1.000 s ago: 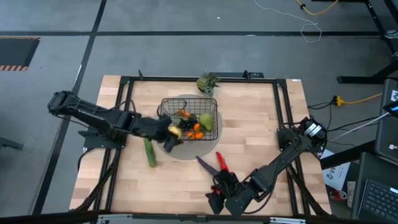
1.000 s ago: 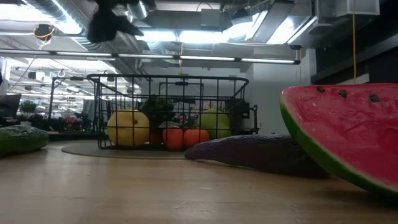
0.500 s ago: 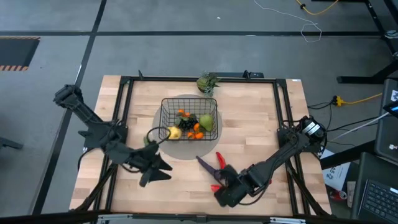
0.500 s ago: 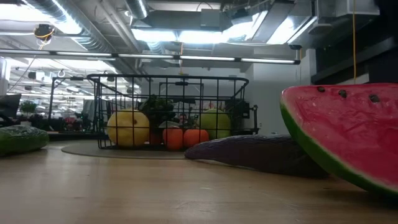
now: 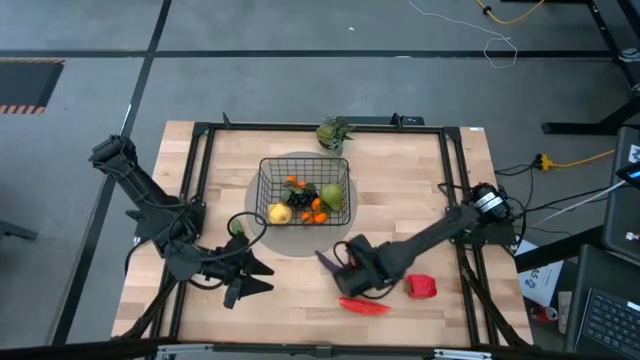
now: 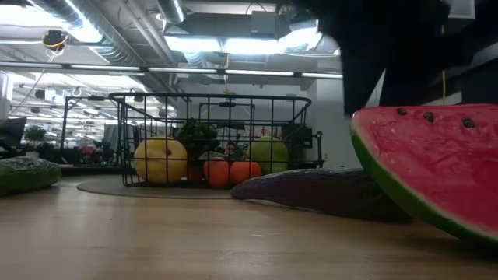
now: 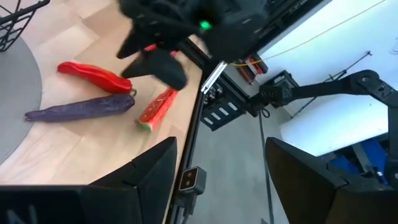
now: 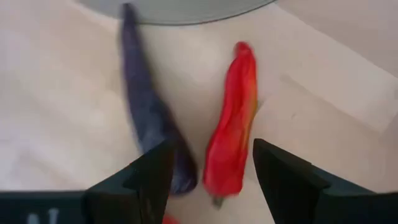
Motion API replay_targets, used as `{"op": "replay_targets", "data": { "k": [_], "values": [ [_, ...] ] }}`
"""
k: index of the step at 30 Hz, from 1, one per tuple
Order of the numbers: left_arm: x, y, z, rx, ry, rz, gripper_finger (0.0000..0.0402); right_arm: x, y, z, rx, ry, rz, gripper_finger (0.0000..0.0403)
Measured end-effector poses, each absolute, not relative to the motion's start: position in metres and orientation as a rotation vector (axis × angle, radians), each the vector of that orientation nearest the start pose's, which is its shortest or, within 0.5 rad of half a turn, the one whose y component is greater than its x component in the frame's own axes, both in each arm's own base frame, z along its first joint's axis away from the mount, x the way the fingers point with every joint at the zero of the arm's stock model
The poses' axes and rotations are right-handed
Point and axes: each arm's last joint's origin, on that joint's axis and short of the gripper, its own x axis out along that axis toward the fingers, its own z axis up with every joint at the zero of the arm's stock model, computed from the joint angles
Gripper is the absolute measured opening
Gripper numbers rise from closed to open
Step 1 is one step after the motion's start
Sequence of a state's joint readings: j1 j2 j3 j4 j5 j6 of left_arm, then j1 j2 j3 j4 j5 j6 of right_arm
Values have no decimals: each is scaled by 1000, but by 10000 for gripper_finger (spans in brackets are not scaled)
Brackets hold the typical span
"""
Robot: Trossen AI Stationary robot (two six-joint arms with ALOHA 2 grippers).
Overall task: Build produce basket
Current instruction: Put the red chili pepper into the black wire basket
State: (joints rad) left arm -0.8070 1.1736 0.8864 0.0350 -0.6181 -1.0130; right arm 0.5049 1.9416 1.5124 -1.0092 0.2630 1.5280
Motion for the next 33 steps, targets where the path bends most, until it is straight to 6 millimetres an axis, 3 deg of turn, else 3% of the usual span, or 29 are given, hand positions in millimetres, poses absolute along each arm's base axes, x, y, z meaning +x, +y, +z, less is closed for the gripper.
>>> {"op": "replay_targets", "data": {
  "k": [6,20,23,26,31,33],
  "values": [
    [190,-175,312,-845,270,-74,239,344,167,180,707,1180,-848,220],
    [179,-186,312,-825,266,-90,240,351,166,140,649,1319,-884,220],
    [175,-190,312,-821,268,-101,240,352,167,138,654,1330,-870,216],
    [172,-193,311,-815,269,-103,240,353,167,140,645,1333,-845,186],
    [173,-200,304,-797,292,-100,240,351,170,150,622,1339,-806,75],
    [174,-204,300,-790,303,-103,240,352,175,159,604,1340,-771,58]
  ]
}}
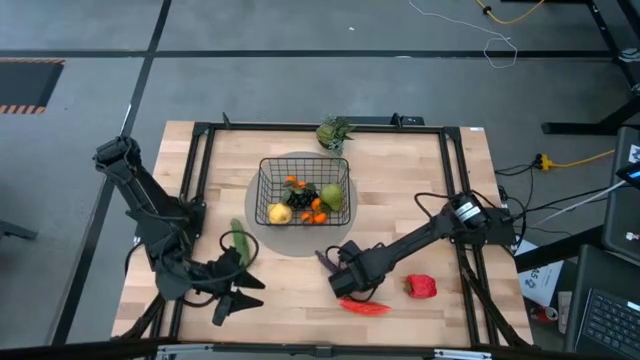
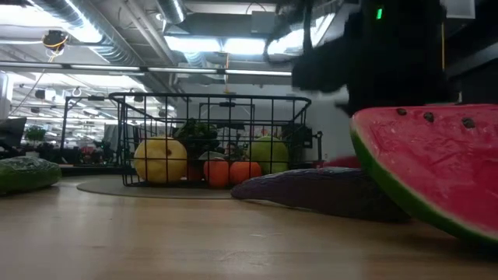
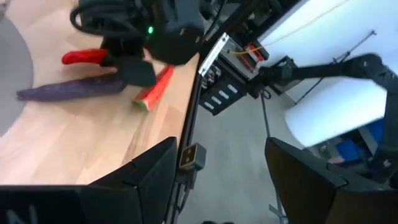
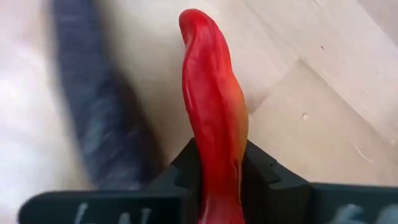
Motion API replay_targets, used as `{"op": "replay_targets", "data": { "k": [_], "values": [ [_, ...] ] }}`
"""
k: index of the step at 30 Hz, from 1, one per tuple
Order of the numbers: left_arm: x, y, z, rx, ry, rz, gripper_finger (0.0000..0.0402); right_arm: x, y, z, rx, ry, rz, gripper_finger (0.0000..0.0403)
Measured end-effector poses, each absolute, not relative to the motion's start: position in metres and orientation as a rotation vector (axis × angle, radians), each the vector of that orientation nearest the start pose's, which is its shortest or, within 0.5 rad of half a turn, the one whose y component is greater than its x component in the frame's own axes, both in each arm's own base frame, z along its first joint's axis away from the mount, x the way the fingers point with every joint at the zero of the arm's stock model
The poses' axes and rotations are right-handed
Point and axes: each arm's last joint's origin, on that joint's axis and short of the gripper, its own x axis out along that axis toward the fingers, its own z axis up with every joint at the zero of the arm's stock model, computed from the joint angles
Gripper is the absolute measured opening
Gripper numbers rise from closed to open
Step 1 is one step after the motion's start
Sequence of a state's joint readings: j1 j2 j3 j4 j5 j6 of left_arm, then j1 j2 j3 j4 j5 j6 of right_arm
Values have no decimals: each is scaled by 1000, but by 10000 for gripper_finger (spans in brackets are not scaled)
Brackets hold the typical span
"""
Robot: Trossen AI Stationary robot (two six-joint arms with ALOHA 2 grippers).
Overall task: Build produce basket
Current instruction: Put the red chili pepper into the black wire basket
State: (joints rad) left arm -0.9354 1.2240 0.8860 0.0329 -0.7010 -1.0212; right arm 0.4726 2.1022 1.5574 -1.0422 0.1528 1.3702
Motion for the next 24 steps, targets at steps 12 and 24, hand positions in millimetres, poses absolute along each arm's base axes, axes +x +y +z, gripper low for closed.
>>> {"op": "replay_targets", "data": {
  "k": [12,24],
  "values": [
    [179,-226,271,-853,395,-66,240,360,223,290,396,954,-582,64],
    [184,-230,262,-885,414,-44,240,371,194,378,-11,526,-653,74]
  ]
}}
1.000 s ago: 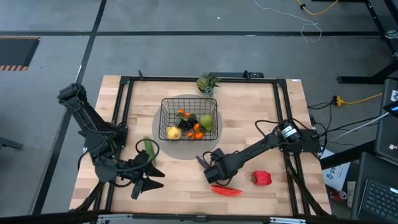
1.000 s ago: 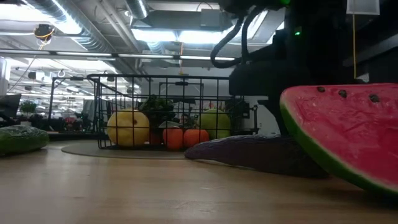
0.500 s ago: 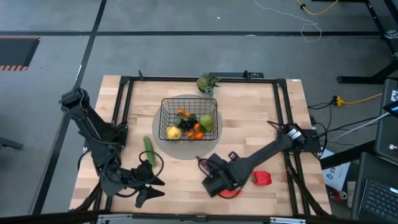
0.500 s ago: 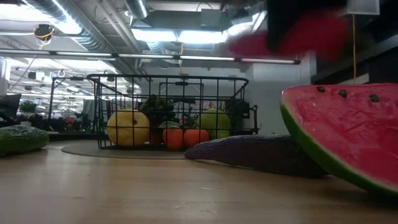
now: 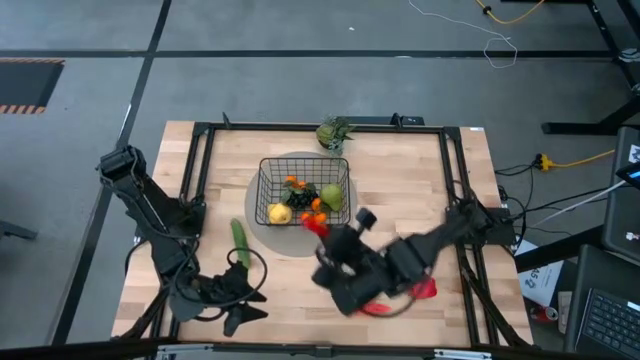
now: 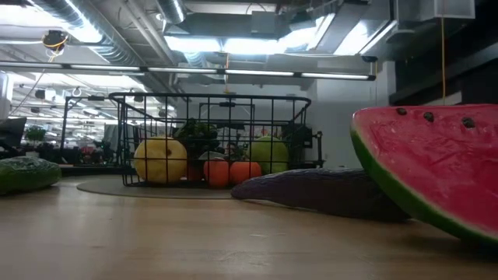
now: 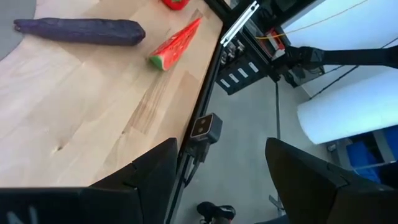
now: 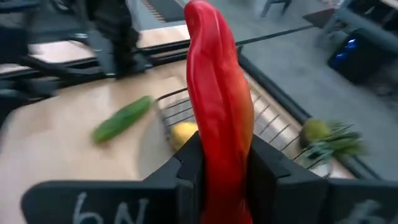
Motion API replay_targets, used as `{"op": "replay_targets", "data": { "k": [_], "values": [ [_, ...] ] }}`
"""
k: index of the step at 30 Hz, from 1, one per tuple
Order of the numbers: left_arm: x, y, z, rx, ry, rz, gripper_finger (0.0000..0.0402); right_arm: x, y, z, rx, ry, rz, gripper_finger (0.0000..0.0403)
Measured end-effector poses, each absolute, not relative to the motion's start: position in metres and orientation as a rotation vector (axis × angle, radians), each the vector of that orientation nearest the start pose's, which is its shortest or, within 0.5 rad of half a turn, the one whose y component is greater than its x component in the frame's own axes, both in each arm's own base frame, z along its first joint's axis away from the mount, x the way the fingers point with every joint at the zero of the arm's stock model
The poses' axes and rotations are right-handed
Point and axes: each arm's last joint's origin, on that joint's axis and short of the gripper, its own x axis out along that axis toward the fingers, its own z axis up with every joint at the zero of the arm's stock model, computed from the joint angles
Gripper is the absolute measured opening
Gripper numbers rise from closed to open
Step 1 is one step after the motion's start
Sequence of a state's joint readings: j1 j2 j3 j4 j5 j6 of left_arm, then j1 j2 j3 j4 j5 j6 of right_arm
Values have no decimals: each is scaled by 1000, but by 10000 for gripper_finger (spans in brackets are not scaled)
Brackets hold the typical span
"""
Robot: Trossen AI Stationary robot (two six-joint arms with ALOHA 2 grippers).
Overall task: Build produce basket
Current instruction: Put the red chili pepper into the black wire basket, then put the red bell pepper into the black wire basket
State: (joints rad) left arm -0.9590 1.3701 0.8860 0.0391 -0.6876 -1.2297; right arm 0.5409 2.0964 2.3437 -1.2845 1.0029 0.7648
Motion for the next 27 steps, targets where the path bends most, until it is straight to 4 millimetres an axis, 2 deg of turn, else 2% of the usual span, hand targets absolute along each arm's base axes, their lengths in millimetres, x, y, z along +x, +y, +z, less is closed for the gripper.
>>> {"op": "replay_targets", "data": {
  "k": [8,12,18,24,27],
  "values": [
    [185,-229,262,-885,410,-37,240,400,123,379,-74,591,-784,75],
    [185,-228,262,-885,409,-36,240,409,94,376,-23,676,-758,84],
    [185,-229,262,-879,409,-38,240,419,57,370,155,853,-574,154],
    [187,-227,262,-872,409,-28,240,423,28,369,95,854,-648,232],
    [188,-225,262,-872,406,-20,240,423,21,369,131,865,-653,258]
  ]
}}
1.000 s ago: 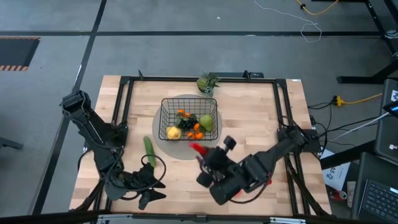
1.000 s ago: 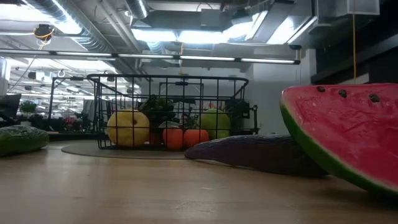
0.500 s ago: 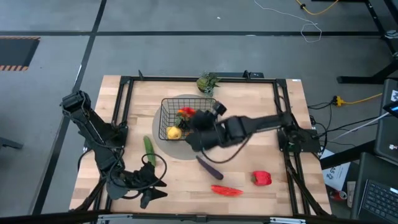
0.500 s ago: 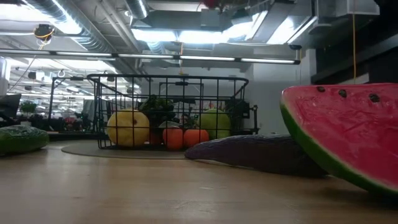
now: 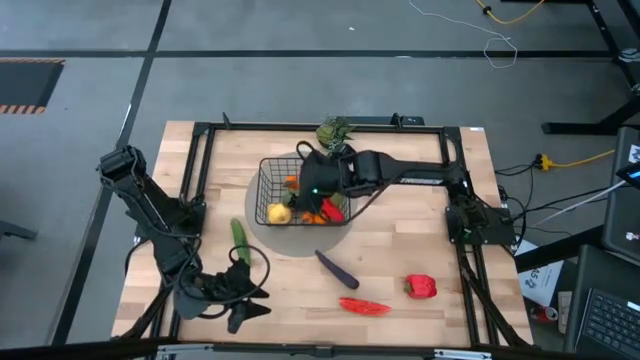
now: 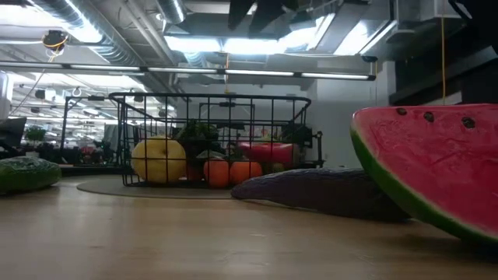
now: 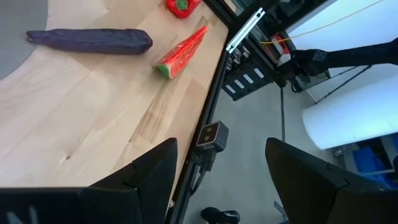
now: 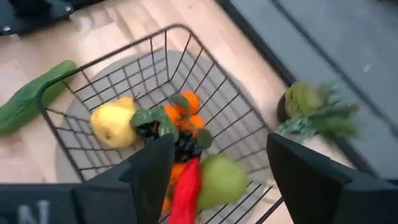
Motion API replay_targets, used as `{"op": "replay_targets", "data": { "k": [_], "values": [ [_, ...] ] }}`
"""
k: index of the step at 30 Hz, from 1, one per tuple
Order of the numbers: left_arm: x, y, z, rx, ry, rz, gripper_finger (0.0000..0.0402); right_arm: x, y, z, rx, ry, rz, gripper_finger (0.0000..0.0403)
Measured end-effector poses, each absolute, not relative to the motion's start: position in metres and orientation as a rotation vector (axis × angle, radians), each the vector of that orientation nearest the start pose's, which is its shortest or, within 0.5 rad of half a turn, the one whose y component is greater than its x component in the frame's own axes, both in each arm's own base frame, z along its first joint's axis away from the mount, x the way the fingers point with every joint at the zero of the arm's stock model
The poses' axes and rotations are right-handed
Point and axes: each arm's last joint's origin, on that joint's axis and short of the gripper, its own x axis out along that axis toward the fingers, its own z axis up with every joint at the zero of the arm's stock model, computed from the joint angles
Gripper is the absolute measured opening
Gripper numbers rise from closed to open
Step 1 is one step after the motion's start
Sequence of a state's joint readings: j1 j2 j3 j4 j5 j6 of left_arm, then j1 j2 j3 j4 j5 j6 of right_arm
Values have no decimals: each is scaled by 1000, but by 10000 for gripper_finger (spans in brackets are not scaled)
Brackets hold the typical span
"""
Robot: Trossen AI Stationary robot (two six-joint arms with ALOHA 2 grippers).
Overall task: Build produce basket
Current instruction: Put the red bell pepper into the black wire basket
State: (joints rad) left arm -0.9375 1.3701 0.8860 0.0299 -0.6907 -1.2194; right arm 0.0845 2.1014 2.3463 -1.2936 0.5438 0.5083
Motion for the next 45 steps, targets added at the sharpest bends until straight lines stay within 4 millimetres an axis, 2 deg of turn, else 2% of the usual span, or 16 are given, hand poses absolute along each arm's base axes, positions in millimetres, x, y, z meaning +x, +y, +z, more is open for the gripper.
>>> {"op": "replay_targets", "data": {
  "k": [4,9,18,23,29,38,43,45],
  "values": [
    [189,-225,262,-872,405,-19,240,417,25,363,275,989,-545,272],
    [188,-225,261,-867,409,-17,240,398,51,355,460,1269,-368,269],
    [188,-224,260,-854,418,-9,240,378,124,358,406,1422,87,268],
    [188,-224,260,-855,418,-9,240,360,157,365,339,1431,205,268],
    [188,-224,260,-855,418,-10,240,337,190,373,352,1444,227,268],
    [188,-224,260,-855,418,-10,240,297,246,375,462,1513,127,268],
    [188,-224,260,-855,417,-10,240,270,276,374,491,1506,32,268],
    [188,-224,260,-855,418,-10,239,263,283,374,451,1461,10,268]
  ]
}}
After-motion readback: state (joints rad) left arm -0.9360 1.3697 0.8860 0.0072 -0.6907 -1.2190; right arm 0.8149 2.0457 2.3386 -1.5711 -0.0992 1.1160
